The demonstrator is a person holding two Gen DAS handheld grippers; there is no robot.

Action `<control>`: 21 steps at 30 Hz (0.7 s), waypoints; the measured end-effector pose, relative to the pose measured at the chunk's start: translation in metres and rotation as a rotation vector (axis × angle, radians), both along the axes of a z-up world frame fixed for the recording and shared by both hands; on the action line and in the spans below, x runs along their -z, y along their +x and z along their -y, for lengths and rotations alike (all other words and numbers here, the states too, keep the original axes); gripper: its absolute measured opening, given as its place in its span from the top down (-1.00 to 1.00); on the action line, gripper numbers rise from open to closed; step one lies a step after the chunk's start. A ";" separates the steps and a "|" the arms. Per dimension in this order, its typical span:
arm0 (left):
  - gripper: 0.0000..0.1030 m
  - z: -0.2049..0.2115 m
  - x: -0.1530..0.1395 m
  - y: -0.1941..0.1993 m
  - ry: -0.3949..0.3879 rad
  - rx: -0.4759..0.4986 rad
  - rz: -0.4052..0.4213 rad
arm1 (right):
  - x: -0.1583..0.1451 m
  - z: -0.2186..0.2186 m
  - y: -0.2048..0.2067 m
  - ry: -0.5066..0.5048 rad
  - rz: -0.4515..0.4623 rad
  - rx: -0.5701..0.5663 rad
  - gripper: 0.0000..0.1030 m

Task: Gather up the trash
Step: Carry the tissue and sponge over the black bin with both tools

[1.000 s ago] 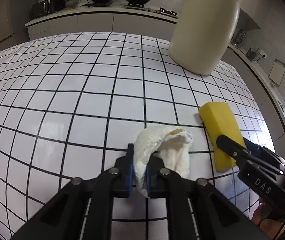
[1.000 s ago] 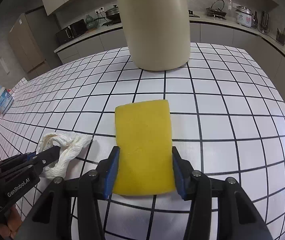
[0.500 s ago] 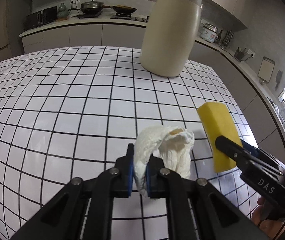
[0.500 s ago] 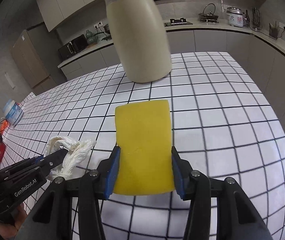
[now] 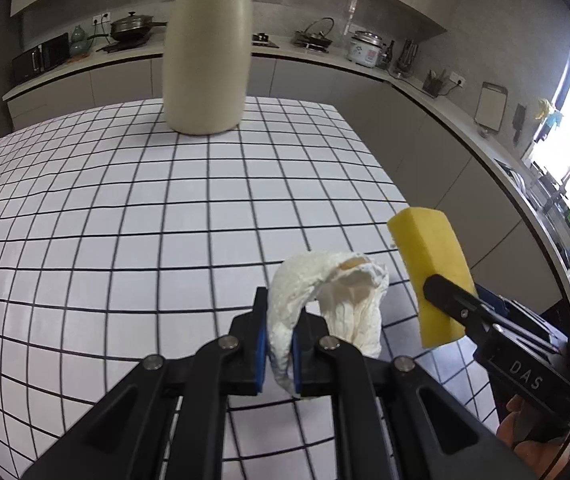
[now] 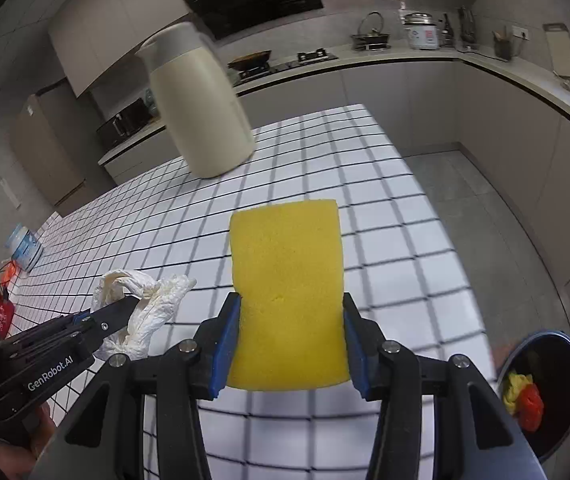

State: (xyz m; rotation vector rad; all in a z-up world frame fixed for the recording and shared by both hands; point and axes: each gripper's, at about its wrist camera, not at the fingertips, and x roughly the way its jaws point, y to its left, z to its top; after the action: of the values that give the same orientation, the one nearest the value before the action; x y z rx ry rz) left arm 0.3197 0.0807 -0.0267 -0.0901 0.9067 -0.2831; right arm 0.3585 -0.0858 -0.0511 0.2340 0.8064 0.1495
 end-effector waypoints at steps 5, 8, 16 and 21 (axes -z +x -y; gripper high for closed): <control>0.79 0.048 -0.007 -0.020 0.000 0.068 0.007 | -0.004 0.053 -0.035 0.014 0.001 0.067 0.03; 0.79 0.075 -0.010 -0.030 -0.003 0.109 0.009 | -0.007 0.081 -0.051 0.018 0.004 0.105 0.03; 0.79 0.140 -0.015 -0.050 -0.012 0.213 0.014 | -0.011 0.155 -0.100 0.015 0.011 0.209 0.03; 0.79 0.180 -0.012 -0.062 -0.018 0.280 0.007 | -0.009 0.197 -0.129 0.015 0.002 0.275 0.03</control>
State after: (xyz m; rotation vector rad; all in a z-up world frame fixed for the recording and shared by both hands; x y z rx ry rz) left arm 0.2579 -0.0993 -0.0144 0.0214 0.9101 -0.5516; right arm 0.2296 -0.2826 -0.0419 0.3560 0.7634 -0.1035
